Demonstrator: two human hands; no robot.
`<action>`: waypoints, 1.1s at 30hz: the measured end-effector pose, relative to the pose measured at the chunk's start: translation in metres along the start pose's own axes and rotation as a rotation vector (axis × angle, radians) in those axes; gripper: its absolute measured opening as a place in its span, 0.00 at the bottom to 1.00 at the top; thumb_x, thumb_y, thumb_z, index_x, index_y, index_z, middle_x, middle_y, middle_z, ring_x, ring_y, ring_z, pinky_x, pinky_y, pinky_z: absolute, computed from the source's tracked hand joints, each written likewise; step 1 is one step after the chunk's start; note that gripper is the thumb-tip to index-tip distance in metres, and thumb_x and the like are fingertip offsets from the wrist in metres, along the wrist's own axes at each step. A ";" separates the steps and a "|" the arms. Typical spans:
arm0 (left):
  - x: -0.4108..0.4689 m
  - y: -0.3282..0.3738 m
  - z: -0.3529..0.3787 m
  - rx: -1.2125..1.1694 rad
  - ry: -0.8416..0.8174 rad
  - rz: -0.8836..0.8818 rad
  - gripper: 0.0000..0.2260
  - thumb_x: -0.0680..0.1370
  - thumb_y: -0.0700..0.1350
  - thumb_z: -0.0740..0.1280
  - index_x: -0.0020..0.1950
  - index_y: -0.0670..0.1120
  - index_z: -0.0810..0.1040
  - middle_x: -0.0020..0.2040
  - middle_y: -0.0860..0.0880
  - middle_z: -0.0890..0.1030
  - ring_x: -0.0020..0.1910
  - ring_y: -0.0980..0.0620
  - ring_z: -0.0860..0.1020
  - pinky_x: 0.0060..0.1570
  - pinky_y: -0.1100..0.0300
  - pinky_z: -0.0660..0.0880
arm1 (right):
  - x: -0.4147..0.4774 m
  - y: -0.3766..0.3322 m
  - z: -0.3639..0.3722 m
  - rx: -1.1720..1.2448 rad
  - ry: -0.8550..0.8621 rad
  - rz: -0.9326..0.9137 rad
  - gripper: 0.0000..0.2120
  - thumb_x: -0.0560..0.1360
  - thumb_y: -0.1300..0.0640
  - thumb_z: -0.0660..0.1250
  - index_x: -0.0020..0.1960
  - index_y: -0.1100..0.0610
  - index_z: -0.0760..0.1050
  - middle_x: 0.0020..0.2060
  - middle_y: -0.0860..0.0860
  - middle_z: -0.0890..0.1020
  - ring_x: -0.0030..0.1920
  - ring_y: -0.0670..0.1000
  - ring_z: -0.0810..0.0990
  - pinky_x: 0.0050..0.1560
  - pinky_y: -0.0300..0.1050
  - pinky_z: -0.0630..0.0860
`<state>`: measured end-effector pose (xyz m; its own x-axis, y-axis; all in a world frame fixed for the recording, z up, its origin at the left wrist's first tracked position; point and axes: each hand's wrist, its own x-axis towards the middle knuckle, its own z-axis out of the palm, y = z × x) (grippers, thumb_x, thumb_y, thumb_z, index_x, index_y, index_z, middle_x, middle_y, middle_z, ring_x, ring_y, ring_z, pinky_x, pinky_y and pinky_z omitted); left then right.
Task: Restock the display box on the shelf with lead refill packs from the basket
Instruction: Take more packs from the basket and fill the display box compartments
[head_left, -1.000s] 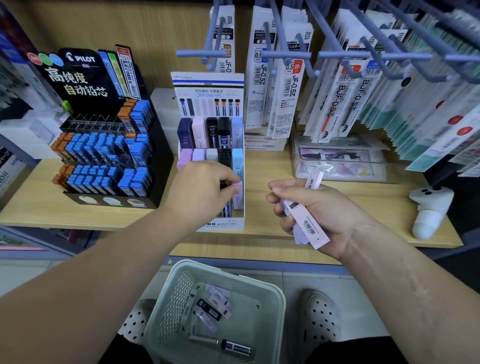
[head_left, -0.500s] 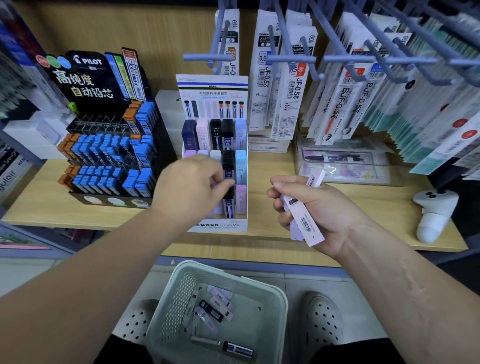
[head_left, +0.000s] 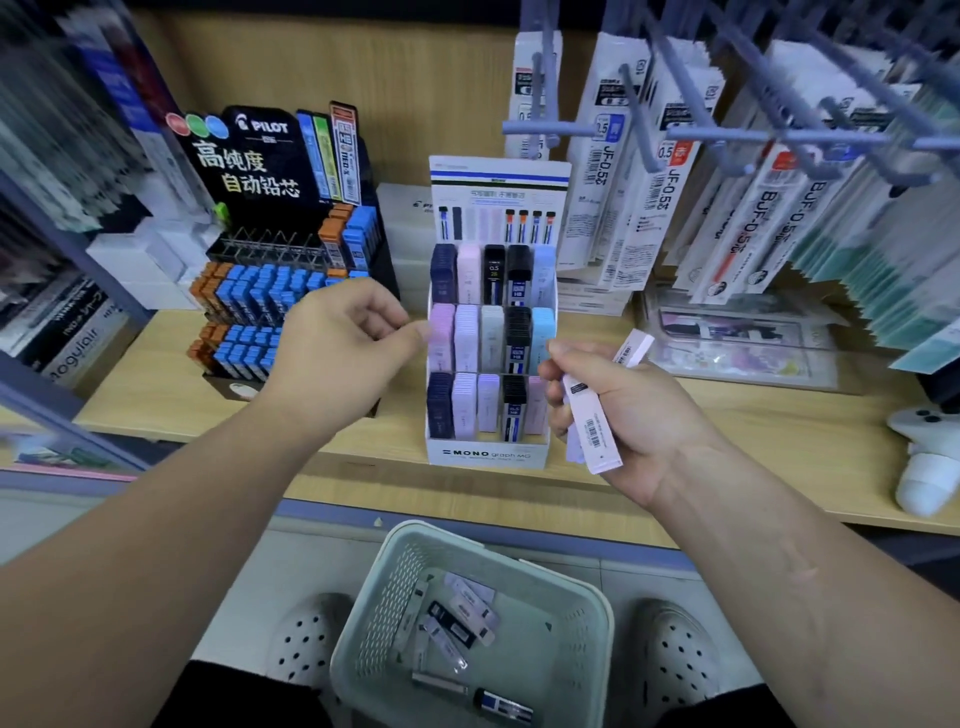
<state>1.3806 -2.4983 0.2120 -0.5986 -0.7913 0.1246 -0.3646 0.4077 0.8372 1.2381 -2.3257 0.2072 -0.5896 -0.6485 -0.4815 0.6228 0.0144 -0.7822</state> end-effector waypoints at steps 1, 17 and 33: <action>-0.005 0.009 0.001 -0.094 -0.049 -0.047 0.09 0.74 0.49 0.74 0.41 0.45 0.80 0.32 0.45 0.80 0.28 0.54 0.73 0.30 0.59 0.71 | 0.002 0.002 0.004 0.010 0.014 -0.023 0.02 0.76 0.63 0.72 0.45 0.60 0.80 0.34 0.54 0.80 0.31 0.49 0.75 0.26 0.38 0.71; -0.048 0.032 0.030 -0.440 -0.482 -0.283 0.17 0.73 0.32 0.73 0.59 0.46 0.78 0.31 0.45 0.81 0.31 0.47 0.80 0.33 0.56 0.78 | 0.013 0.020 0.025 -0.074 0.049 -0.140 0.10 0.78 0.52 0.71 0.46 0.58 0.74 0.35 0.57 0.79 0.41 0.64 0.84 0.44 0.61 0.80; -0.044 0.016 0.039 -0.038 -0.359 0.149 0.15 0.72 0.41 0.76 0.55 0.54 0.82 0.30 0.50 0.77 0.26 0.58 0.72 0.33 0.63 0.71 | 0.005 0.012 0.008 -0.305 -0.035 -0.164 0.07 0.75 0.59 0.74 0.45 0.63 0.80 0.34 0.56 0.79 0.32 0.50 0.73 0.26 0.42 0.69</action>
<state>1.3736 -2.4390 0.1991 -0.8571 -0.5120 0.0577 -0.2321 0.4837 0.8439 1.2470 -2.3343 0.1981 -0.6478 -0.6864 -0.3303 0.3363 0.1314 -0.9326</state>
